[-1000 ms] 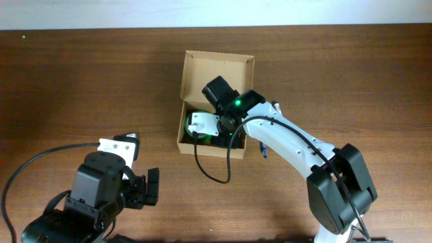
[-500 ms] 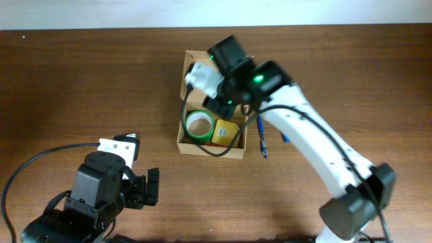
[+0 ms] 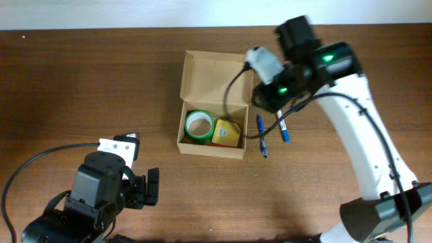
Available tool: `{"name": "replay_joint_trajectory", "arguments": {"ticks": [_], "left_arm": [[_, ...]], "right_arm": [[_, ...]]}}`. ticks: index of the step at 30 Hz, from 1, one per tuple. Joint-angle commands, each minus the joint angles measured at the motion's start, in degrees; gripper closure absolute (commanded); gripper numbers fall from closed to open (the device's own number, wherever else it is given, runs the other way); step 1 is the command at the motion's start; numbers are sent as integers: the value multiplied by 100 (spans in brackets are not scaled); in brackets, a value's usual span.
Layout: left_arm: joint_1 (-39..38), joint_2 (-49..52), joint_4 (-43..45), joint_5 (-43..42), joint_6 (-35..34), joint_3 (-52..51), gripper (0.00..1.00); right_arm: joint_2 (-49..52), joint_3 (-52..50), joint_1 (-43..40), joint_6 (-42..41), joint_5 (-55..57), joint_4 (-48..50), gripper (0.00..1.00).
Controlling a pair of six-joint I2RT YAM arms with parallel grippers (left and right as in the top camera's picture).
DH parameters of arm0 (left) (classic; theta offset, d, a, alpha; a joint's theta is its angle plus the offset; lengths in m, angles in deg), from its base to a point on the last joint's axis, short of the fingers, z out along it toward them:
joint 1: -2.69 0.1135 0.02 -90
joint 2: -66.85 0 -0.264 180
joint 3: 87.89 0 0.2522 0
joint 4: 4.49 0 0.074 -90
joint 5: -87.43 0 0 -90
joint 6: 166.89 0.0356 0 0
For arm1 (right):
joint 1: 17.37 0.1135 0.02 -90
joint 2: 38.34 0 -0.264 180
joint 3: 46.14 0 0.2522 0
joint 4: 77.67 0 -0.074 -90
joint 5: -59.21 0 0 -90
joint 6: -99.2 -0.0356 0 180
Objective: Pack container
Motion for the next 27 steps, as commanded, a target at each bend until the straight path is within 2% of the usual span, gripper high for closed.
{"name": "replay_joint_trajectory", "arguments": {"ticks": [1, 7, 11, 17, 22, 27], "left_arm": [[-7, -9, -2, 81, -31, 81, 0], [-9, -9, 0, 81, -31, 81, 0], [-9, -9, 0, 81, -31, 81, 0], [-9, -9, 68, 83, -31, 81, 0], [-9, -9, 125, 83, -31, 81, 1], [-7, 2, 326, 107, -28, 79, 1]], "right_arm": [[-116, -83, -474, 116, -632, -131, 67], [-796, -1300, -892, 391, -544, 151, 67], [-1613, -2347, -1095, 343, -511, 745, 67], [-2549, -3440, -1123, 323, -455, 1167, 66], [-2645, -3976, -1113, 195, -374, 1196, 56], [-2643, -4017, -1113, 199, -369, 1257, 47]]}}
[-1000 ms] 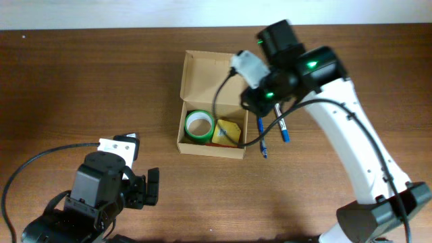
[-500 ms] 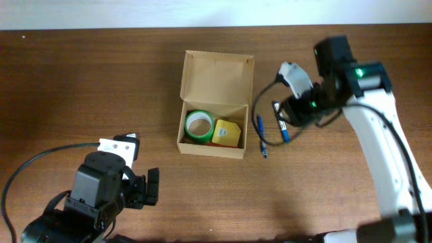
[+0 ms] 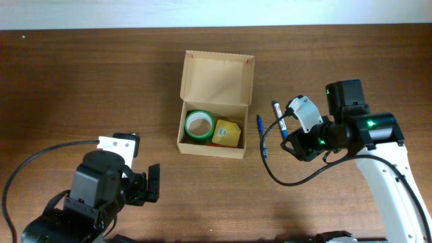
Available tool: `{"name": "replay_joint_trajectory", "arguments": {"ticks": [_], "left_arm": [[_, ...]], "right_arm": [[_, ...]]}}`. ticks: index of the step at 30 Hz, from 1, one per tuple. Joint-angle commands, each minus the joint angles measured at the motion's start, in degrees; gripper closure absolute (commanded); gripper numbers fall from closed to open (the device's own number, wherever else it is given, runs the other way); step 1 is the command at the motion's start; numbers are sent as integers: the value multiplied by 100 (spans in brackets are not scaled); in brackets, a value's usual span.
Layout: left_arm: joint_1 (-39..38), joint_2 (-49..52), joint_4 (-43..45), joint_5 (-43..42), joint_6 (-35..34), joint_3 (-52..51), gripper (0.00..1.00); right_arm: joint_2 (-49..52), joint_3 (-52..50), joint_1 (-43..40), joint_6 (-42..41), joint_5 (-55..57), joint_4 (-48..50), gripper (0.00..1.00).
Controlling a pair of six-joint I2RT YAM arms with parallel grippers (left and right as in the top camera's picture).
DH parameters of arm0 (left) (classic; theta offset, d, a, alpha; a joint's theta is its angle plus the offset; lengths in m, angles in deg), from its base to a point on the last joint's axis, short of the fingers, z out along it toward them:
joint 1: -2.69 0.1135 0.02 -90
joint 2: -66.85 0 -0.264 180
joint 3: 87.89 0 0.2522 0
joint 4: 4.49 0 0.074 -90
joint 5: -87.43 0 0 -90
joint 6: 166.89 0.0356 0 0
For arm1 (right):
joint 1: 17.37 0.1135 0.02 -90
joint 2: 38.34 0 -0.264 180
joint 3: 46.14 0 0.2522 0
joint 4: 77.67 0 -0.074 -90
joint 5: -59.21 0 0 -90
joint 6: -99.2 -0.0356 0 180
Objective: Pack container
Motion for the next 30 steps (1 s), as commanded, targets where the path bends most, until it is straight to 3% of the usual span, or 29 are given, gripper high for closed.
{"name": "replay_joint_trajectory", "arguments": {"ticks": [1, 3, 4, 5, 10, 16, 23, 30], "left_arm": [[-7, 15, 87, 179, -28, 76, 0], [-7, 57, 79, 479, -31, 57, 0], [-7, 76, 79, 601, -31, 42, 1], [-7, 125, 79, 710, -28, 35, 0], [118, 444, 79, 822, -31, 35, 0], [990, 874, -17, 774, 4, 35, 0], [2122, 1639, 334, 181, 483, 35, 0], [2345, 2712, 688, -229, 264, 35, 0]], "right_arm": [[-22, -2, -11, 20, -4, 39, 44], [-22, -2, -11, 20, -7, 22, 33], [-22, -2, -11, 17, -11, 20, 21], [-22, -2, -11, 15, -11, 20, 1], [-22, -2, -11, 17, -4, 24, 1], [-15, -2, -11, 17, -7, 22, 1], [-15, -2, -11, 17, -7, 22, 1], [-15, -2, -13, 17, -7, 22, 1]]}}
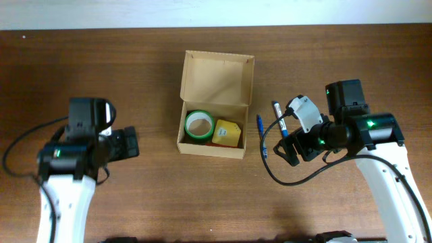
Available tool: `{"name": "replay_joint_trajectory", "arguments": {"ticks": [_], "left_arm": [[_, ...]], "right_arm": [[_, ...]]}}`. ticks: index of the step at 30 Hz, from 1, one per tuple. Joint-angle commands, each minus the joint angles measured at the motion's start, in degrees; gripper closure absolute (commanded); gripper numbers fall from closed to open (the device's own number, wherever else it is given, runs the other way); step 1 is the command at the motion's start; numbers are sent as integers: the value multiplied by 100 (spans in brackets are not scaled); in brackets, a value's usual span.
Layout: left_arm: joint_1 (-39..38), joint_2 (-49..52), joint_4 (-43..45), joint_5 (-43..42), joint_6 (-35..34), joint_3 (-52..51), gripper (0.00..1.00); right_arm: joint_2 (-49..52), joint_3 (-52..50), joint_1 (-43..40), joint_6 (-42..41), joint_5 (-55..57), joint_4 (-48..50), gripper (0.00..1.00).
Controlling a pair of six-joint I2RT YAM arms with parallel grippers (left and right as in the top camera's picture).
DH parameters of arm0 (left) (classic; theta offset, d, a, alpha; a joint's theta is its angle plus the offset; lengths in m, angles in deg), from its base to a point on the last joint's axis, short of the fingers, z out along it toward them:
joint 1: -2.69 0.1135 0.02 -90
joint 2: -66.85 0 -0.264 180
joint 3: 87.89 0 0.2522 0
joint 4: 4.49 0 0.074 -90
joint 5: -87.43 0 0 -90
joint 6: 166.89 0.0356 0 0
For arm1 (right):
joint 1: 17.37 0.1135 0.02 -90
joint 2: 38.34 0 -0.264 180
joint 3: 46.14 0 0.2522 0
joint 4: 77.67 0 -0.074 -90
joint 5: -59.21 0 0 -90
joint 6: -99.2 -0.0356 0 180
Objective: Pack container
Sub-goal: 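Move the left gripper over the white staples box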
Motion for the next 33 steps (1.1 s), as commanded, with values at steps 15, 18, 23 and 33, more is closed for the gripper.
{"name": "replay_joint_trajectory", "arguments": {"ticks": [15, 18, 23, 33], "left_arm": [[48, 1281, 1064, -658, -52, -619, 0], [50, 1281, 1255, -680, -57, -885, 0], [289, 1279, 1707, -874, -120, -1362, 0], [942, 1283, 2343, -817, -2, -1563, 0]], "right_arm": [[-15, -2, -13, 17, -7, 17, 1], [-15, -2, -13, 17, -7, 17, 1], [-15, -2, -13, 17, -7, 17, 1], [-15, -2, -13, 17, -7, 17, 1]]}}
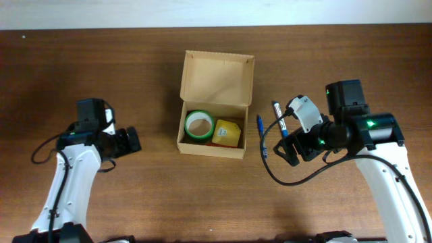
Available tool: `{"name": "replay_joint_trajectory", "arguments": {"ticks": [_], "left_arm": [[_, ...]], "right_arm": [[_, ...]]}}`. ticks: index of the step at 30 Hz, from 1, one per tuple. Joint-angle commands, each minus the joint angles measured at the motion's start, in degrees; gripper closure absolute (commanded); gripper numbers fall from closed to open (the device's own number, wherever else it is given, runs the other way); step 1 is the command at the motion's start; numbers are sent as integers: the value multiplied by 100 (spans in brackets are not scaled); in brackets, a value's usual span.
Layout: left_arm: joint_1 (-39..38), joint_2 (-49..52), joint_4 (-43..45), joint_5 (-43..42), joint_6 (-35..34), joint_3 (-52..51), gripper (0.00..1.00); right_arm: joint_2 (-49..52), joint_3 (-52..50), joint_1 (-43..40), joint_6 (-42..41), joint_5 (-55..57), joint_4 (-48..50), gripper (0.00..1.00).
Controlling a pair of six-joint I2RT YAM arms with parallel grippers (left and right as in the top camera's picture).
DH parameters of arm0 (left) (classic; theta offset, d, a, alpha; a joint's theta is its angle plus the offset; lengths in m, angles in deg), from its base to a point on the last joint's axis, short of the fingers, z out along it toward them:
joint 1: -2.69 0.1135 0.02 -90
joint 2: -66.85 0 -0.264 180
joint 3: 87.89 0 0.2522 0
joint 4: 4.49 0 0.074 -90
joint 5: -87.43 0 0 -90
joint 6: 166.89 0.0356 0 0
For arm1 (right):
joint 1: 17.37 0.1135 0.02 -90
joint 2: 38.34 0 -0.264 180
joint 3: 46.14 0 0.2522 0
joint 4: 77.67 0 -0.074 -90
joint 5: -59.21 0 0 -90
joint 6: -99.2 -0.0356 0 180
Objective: Pack container
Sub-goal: 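Move the left gripper over the white staples box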
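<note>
An open cardboard box stands mid-table with its lid flap folded back. Inside its front half lie a green tape roll and a yellow packet. Just right of the box, a blue pen and a second pen lie on the table. A dark pen end continues in front of the blue one. My right gripper sits right of the pens, open and holding nothing. My left gripper is left of the box, pointing toward it, open and holding nothing.
The brown wooden table fills the view, with a pale wall strip along the far edge. Black cables trail from both arms over the front of the table.
My left arm has changed pose and its gripper sits slightly nearer the box, still well left of it. The right arm, the box and the pens have not moved.
At first my right arm reached over the box's right edge above the pens, while the left arm stayed low at the front left. Then the right gripper was right of the pens. Later the left gripper stood left of the box, where it remains.
</note>
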Motion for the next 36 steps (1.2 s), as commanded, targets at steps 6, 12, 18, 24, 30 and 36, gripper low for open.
{"name": "replay_joint_trajectory", "arguments": {"ticks": [6, 12, 18, 24, 30, 36], "left_arm": [[61, 98, 623, -42, 184, -452, 0], [61, 330, 894, -46, 289, -577, 0], [61, 719, 1182, -46, 393, -577, 0], [61, 874, 1434, -48, 590, -577, 3], [61, 1134, 1676, -133, 780, -577, 5], [61, 1220, 1956, -136, 905, -577, 6]], "right_arm": [[-15, -2, -13, 20, -7, 15, 1], [-15, -2, -13, 20, -7, 15, 1], [-15, -2, -13, 20, -7, 15, 1], [-15, -2, -13, 20, -7, 15, 1], [-15, -2, -13, 20, -7, 15, 1], [-15, -2, -13, 20, -7, 15, 1]]}}
